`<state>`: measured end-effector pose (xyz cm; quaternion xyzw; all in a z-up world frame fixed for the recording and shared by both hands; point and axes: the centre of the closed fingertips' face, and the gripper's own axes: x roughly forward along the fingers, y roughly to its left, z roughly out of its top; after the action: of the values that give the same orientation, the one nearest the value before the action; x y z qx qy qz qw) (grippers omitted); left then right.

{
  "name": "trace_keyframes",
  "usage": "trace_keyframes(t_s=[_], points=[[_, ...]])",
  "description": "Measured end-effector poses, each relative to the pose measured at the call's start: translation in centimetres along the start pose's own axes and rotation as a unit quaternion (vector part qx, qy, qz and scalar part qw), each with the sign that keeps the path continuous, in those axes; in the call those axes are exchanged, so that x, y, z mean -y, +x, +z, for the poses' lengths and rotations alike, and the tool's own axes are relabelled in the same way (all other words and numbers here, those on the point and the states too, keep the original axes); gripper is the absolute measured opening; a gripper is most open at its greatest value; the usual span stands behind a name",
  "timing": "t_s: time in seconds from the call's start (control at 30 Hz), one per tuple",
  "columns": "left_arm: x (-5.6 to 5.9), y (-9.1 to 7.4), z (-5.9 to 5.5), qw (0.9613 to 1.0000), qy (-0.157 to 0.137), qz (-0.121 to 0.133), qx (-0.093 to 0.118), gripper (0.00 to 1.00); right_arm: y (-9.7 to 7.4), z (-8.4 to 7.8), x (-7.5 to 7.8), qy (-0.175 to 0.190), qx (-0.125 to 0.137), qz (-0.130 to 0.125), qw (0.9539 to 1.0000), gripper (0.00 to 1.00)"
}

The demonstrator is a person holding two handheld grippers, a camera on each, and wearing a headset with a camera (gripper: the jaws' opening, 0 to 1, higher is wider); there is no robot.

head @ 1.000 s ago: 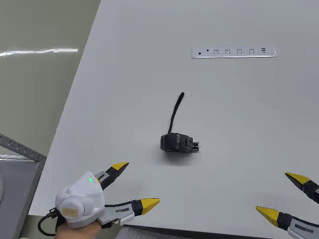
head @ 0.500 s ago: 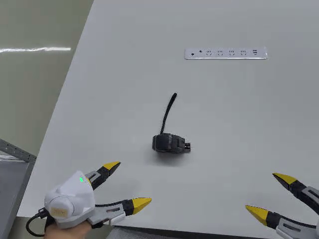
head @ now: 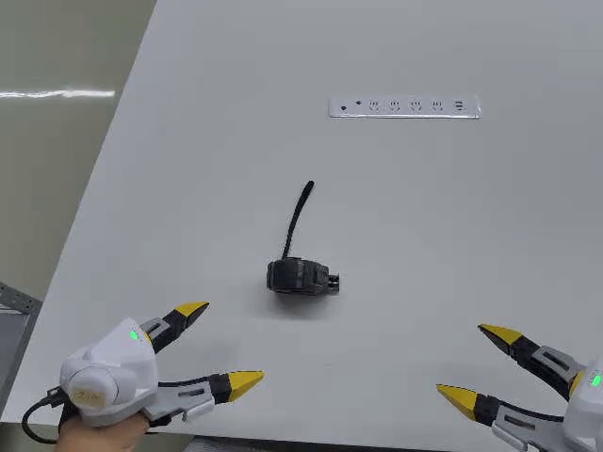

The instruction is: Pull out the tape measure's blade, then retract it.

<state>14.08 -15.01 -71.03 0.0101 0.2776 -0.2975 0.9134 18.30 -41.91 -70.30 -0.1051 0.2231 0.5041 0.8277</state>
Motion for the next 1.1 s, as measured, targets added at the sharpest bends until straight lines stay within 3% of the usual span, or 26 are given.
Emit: trace_keyframes(t_s=[0.6, 0.87, 1.1], points=[[-1.1, 1.9, 1.0, 0.9985, 0.047, -0.025, -0.014, 0.73, 1.2, 0.4, 0.9, -0.016, 0.004, 0.024, 0.9996, 0.56], [-1.7, 2.7, 1.7, 0.9974, 0.062, -0.035, -0.015, 0.72, 1.8, 0.4, 1.7, -0.03, -0.003, 0.035, 0.9989, 0.57], [-2.2, 3.6, 1.6, 0.9957, 0.073, -0.05, -0.026, 0.71, 2.2, 0.4, 2.1, -0.043, -0.011, 0.046, 0.9979, 0.56]])
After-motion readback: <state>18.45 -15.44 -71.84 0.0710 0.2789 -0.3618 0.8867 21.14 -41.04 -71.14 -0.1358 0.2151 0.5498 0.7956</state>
